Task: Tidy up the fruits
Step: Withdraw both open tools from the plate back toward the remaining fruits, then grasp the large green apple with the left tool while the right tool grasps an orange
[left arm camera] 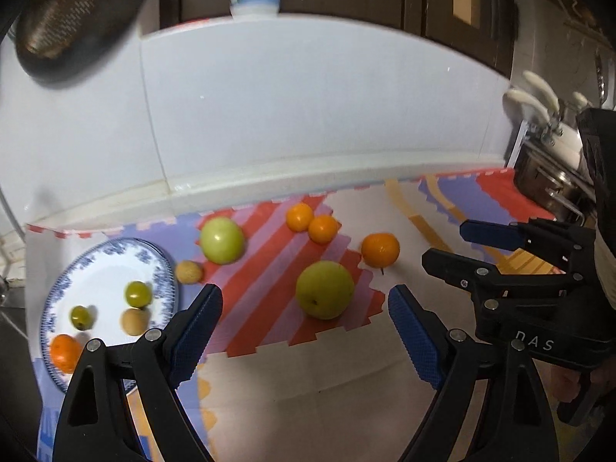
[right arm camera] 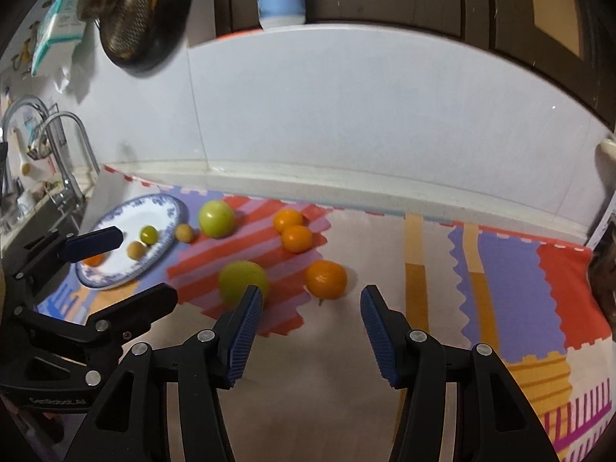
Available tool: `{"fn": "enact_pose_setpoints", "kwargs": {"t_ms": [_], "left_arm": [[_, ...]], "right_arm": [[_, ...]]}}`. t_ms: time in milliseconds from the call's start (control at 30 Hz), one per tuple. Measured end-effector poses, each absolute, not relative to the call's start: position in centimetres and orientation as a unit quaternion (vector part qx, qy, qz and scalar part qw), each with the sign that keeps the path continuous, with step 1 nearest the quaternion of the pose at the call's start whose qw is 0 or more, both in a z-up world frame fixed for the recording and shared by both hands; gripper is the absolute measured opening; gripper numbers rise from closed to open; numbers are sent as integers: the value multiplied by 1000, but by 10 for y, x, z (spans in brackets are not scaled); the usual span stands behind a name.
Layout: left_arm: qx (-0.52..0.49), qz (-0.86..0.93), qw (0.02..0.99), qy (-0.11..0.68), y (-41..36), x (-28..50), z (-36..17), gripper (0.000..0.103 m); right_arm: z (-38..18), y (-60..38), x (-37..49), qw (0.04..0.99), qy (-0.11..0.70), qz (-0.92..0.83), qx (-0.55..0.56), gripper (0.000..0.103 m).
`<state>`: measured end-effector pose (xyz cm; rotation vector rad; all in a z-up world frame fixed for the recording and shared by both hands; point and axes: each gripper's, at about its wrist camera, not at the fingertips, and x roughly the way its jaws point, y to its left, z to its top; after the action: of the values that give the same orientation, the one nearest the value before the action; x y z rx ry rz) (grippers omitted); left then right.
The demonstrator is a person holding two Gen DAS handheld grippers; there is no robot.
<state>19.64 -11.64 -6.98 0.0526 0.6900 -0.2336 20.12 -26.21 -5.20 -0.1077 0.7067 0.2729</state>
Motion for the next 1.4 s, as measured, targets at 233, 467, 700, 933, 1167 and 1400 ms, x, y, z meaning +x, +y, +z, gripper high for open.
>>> {"fn": "enact_pose_setpoints", "kwargs": {"t_ms": [233, 467, 700, 933, 1167, 1400], "left_arm": [[31, -122, 921, 369, -125, 226, -98, 86], [26, -132, 912, 388, -130, 245, -114, 79], [7, -150, 903, 402, -130, 257, -121, 61], [11, -158, 901, 404, -130, 254, -122, 49], [2, -136, 905, 403, -116, 247, -116, 49], [-6, -133, 912, 389, -109, 230, -101, 49]], "right_arm": [[-81, -265, 233, 914, 374, 146, -49, 54], [-100, -267, 259, 906, 395, 149, -41, 49], [-109, -265, 273, 901, 401, 160, -39, 46], [-113, -258, 280, 897, 405, 172, -37, 42], [-112, -255, 276, 900, 401, 167, -43, 41], [-100, -251, 258, 905, 387, 169, -41, 41]]}}
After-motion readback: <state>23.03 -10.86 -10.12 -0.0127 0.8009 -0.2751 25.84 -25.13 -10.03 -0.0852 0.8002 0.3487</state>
